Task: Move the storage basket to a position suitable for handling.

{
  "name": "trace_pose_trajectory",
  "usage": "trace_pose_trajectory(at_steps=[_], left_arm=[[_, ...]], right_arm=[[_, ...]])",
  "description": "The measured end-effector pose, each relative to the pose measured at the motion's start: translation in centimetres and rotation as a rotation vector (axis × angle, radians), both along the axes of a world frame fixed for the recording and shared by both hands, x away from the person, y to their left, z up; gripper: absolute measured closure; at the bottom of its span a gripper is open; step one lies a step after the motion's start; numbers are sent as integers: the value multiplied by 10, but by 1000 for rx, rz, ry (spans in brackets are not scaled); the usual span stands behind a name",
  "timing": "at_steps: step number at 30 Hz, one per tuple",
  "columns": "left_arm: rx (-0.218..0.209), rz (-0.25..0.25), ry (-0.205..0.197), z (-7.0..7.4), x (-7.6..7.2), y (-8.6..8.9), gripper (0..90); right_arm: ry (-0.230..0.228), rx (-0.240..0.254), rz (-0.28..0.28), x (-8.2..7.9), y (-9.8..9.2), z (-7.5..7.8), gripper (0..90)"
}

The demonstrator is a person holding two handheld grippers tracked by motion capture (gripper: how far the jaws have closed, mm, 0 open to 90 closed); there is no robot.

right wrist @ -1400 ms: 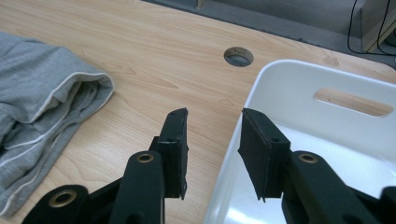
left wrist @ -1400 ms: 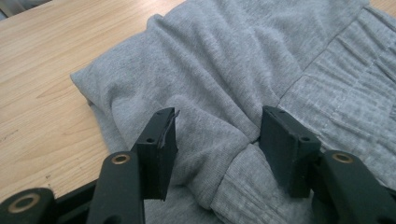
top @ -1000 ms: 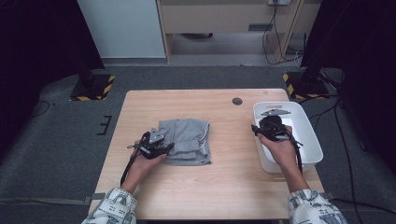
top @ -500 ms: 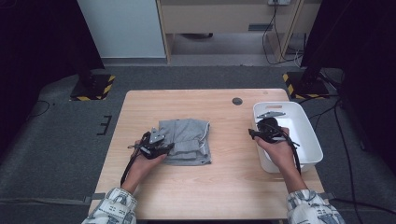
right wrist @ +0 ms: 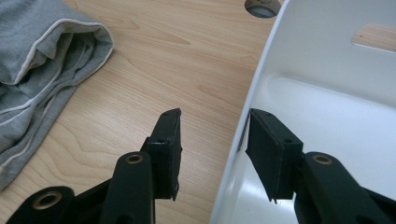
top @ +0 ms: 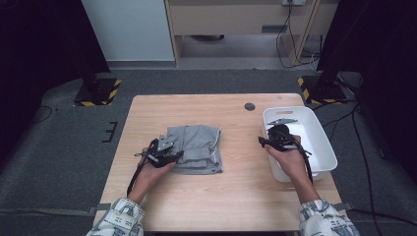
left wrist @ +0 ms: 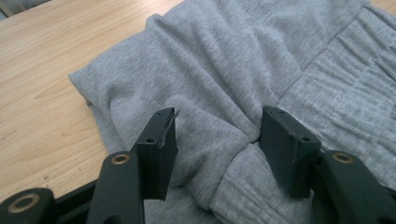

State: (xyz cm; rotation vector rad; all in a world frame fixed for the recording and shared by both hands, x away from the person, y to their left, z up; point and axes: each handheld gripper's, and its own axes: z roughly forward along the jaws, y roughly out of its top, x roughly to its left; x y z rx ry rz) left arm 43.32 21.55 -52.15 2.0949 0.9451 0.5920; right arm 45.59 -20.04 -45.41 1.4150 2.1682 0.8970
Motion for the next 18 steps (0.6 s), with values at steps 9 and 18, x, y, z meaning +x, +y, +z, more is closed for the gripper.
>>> trace_pose_trajectory(at_steps=[9, 18], left_arm=[[-3, 0, 3, 0, 0, 0, 453], [-4, 0, 2, 0, 0, 0, 452]], right_arm=[[9, -4, 3, 0, 24, -3, 526], [17, 20, -6, 0, 44, -6, 511]])
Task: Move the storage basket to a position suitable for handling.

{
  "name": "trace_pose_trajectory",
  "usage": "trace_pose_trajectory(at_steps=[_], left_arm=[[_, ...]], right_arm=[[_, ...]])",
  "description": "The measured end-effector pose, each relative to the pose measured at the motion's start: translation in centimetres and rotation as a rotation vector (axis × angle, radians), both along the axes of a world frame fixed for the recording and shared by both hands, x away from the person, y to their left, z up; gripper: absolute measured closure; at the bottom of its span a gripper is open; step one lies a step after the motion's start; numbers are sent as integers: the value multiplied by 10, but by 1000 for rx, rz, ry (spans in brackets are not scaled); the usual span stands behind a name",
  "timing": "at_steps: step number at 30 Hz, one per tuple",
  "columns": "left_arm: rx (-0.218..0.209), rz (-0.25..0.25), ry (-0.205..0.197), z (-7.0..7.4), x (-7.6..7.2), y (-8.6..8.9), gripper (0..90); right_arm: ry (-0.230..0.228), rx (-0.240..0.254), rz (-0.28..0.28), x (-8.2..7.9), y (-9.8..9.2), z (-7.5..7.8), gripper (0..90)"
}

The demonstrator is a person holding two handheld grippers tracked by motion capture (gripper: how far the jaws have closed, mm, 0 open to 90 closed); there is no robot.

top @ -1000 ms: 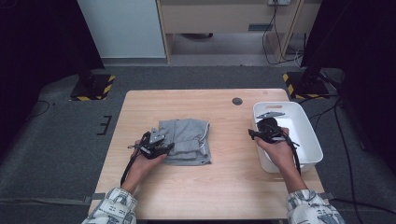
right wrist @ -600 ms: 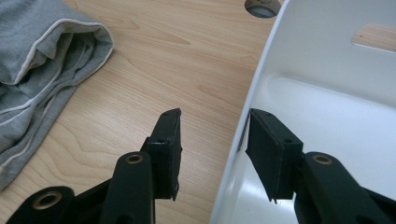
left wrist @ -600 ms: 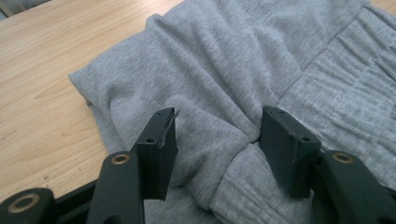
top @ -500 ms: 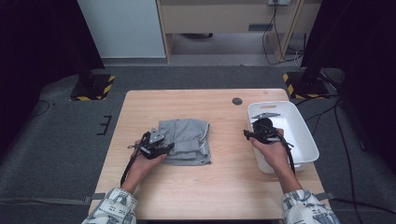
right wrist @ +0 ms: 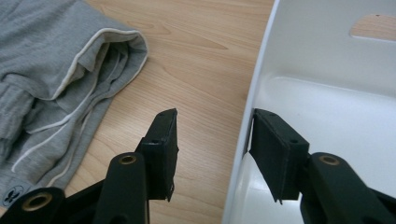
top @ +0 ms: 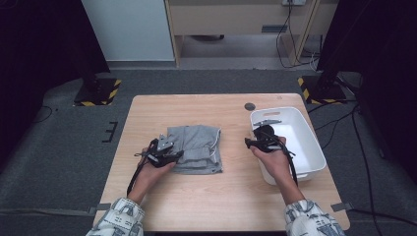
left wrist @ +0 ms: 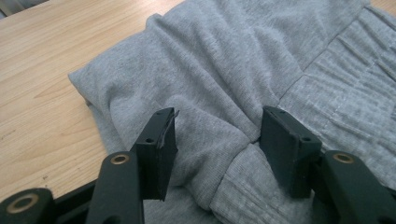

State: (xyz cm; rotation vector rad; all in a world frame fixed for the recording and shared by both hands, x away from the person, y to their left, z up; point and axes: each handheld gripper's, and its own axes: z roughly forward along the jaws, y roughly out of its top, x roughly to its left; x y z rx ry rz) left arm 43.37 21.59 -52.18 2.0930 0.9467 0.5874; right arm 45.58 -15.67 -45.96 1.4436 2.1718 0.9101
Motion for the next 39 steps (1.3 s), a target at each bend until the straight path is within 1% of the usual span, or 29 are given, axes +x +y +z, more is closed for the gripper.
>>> trace_pose_trajectory(at_steps=[8, 13, 17, 18, 21, 23, 24, 25, 26, 28, 31, 32, 34, 35, 36, 39], left_arm=[[-2, -1, -1, 0, 0, 0, 452], [-2, -2, -1, 0, 0, 0, 452], [-3, -2, -2, 0, 0, 0, 451], [-3, -2, -2, 0, 0, 0, 450], [-3, -2, -2, 0, 0, 0, 450], [-1, -2, -3, 0, 0, 0, 450], [-1, -2, -3, 0, 0, 0, 449], [-1, -2, -3, 0, 0, 0, 449], [0, -1, -3, 0, 0, 0, 449], [2, -1, -4, 0, 0, 0, 449], [1, -1, -2, 0, 0, 0, 448], [1, 0, -1, 0, 0, 0, 449], [0, 1, 0, 0, 0, 0, 449], [0, 1, 0, 0, 0, 0, 448], [1, 2, -1, 0, 0, -1, 448], [0, 3, -1, 0, 0, 0, 448]], right_arm=[[3, 17, 3, -2, 14, -2, 501], [12, 23, 12, -2, 22, -1, 469], [8, 29, 17, -2, 20, 2, 459], [-1, 37, 24, -2, 17, 6, 433], [-20, 44, 37, -4, 10, 13, 380], [-45, 45, 49, -8, 3, 21, 352], [-55, 56, 53, -9, -1, 24, 358], [-55, 56, 53, -9, -1, 24, 358], [-81, 48, 57, -12, -11, 29, 385], [-105, 34, 52, -14, -21, 33, 419], [-135, 14, 27, -15, -41, 37, 479], [-136, 9, 16, -16, -46, 38, 486], [-150, -9, -19, -16, -60, 38, 494], [-150, -9, -19, -16, -60, 38, 494], [-165, -17, -50, -17, -75, 38, 494], [-179, -19, -88, -18, -92, 39, 487]])
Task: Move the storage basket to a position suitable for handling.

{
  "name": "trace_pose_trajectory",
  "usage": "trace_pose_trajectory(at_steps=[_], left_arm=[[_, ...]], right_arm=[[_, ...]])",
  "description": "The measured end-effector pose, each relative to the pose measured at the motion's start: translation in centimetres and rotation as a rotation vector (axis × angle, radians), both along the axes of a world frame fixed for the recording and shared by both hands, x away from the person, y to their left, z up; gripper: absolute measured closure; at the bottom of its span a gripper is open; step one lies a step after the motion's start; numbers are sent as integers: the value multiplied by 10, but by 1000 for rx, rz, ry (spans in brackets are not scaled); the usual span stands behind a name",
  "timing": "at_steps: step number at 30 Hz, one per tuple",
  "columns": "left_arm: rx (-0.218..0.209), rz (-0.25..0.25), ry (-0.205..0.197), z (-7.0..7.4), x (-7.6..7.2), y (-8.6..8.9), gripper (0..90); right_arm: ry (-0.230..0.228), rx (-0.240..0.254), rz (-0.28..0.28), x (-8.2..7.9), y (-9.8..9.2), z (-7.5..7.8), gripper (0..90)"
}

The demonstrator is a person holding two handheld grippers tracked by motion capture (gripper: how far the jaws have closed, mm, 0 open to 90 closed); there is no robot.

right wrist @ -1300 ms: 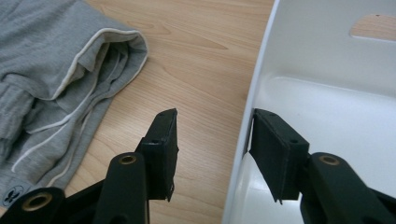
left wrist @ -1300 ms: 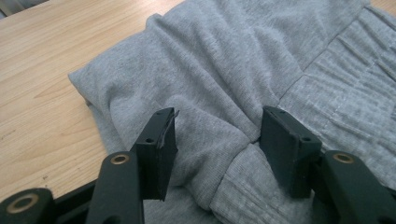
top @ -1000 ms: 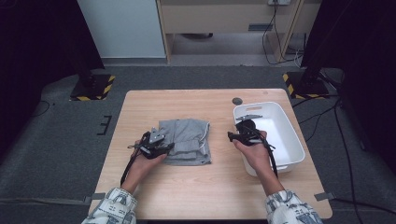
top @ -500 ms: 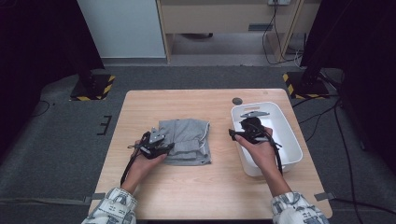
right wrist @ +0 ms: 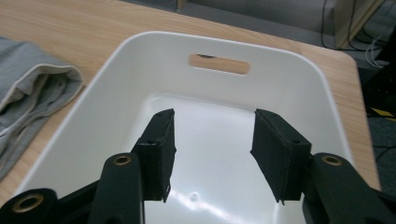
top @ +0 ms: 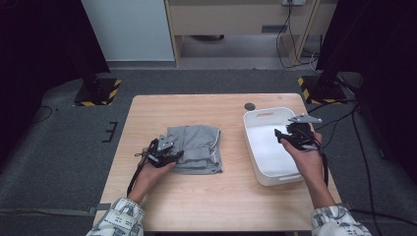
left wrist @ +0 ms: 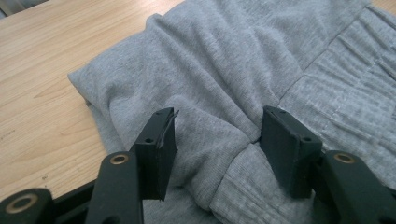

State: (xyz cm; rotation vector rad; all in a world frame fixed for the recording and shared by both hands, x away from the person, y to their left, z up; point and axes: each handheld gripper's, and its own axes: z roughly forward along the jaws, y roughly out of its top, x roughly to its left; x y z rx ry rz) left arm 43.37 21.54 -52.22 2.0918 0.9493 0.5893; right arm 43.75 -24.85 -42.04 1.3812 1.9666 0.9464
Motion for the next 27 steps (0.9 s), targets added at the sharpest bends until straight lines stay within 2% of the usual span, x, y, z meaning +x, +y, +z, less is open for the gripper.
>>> trace_pose_trajectory(at_steps=[7, 17, 19, 20, 21, 22, 27], left_arm=[[-3, 0, 0, -1, 0, 0, 446], [-1, 0, 0, -1, 0, 0, 446], [-1, 0, 0, -1, 0, 0, 446], [-2, 1, 1, -1, 0, 0, 446], [-5, 0, 1, -1, 1, 0, 446], [-5, 0, 1, -1, 1, 0, 446], [-5, 0, 1, -1, 1, 0, 446]], right_arm=[[-13, 2, -59, -3, -30, -1, 485], [-12, -29, -94, -3, -49, -6, 498], [2, -30, -107, -3, -54, -10, 498], [1, -57, -119, -3, -55, -12, 499], [7, -64, -130, -2, -56, -14, 500], [15, -44, -134, -2, -59, -16, 501], [47, -48, -138, -1, -63, -24, 503]])
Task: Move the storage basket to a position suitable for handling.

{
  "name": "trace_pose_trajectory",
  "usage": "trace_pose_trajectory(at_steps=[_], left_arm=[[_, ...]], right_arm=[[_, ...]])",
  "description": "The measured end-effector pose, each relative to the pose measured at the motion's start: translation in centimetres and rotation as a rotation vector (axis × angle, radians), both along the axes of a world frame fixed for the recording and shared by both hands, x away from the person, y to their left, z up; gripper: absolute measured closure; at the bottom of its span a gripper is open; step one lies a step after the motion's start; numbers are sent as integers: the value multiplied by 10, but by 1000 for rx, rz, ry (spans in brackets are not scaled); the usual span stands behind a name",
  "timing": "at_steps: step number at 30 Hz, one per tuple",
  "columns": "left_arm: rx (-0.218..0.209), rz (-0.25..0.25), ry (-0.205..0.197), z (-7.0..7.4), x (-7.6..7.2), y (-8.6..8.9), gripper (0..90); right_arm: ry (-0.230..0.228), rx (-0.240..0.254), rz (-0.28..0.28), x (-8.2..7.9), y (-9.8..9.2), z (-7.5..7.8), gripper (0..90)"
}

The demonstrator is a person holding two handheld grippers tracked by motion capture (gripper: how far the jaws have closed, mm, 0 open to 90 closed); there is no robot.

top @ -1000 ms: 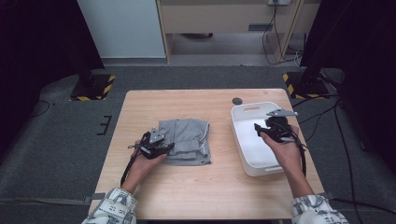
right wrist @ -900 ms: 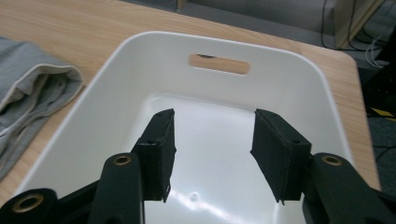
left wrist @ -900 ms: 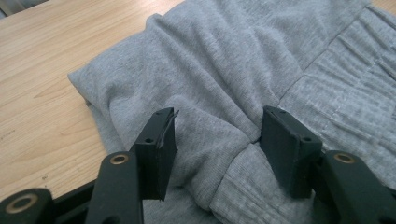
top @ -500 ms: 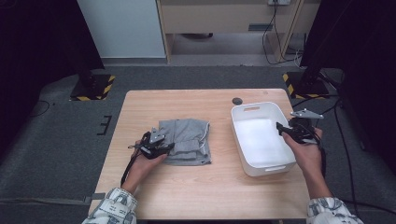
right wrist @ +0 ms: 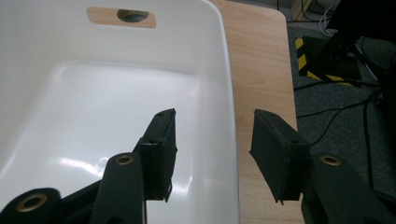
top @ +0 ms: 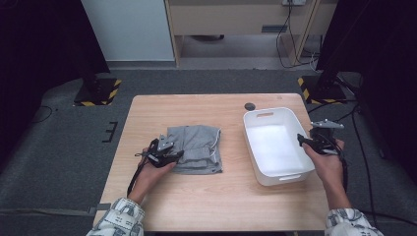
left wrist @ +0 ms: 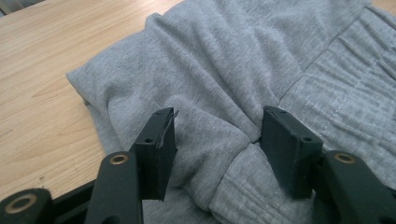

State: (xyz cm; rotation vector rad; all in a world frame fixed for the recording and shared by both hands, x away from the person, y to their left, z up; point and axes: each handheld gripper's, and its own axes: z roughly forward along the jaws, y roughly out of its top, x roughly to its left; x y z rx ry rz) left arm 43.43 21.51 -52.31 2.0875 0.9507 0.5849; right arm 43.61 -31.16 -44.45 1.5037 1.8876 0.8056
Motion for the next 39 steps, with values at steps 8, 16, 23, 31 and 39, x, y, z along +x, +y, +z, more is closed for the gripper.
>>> trace_pose_trajectory(at_steps=[8, 16, 23, 31, 39], left_arm=[[2, 0, -2, 0, 0, 0, 444], [4, 0, -1, 0, 0, -1, 444], [8, -1, -5, 0, 0, -1, 444], [9, 0, -6, 0, 0, -1, 442], [12, 0, -9, 0, 0, -1, 439]], right_arm=[[67, 20, -3, -2, 2, -8, 524], [63, 18, 2, -7, 0, -6, 537], [68, 24, -9, -5, -6, -5, 584], [84, 52, -11, -8, -4, -10, 626], [89, 93, -24, -14, 7, -10, 571]])
